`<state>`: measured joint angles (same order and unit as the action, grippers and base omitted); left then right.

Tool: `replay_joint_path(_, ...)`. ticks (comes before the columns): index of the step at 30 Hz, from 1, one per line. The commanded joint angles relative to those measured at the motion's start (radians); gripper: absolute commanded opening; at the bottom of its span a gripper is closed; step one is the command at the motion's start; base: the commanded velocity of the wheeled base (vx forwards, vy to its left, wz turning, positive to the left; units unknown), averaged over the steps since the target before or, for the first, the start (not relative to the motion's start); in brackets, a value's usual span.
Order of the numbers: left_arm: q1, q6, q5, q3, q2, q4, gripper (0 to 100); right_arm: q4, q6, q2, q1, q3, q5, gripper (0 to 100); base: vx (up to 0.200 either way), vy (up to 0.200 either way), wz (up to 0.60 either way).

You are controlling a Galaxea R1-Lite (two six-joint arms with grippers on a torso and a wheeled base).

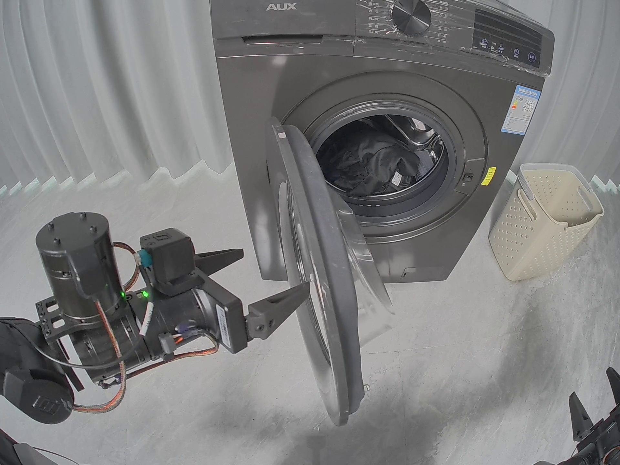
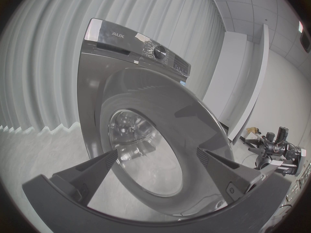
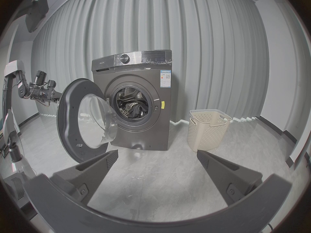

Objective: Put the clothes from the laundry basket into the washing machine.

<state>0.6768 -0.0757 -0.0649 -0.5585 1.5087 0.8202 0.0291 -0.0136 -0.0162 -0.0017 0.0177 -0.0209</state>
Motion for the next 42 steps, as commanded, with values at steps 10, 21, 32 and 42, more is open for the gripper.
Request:
replay_joint_path(10,0.032,-0.016,-0.001,-0.089,0.211,0.126,100,0.002,-0.002,0.004,0.000,-0.005,-0.002,100,0.000,0.000,0.00)
replay_joint_path(21,0.044,-0.029,-0.003,-0.233,0.297,0.125,100,0.000,0.000,0.004,0.000,-0.005,-0.001,100,0.000,0.000,0.00)
replay_joint_path(32,0.056,-0.032,-0.001,-0.391,0.421,0.111,100,0.000,0.000,0.004,0.000,-0.005,-0.001,100,0.000,0.000,0.00)
replay_joint_path(42,0.035,-0.142,0.066,-0.618,0.553,0.112,100,0.000,0.000,0.004,0.000,-0.007,-0.001,100,0.000,0.000,0.00)
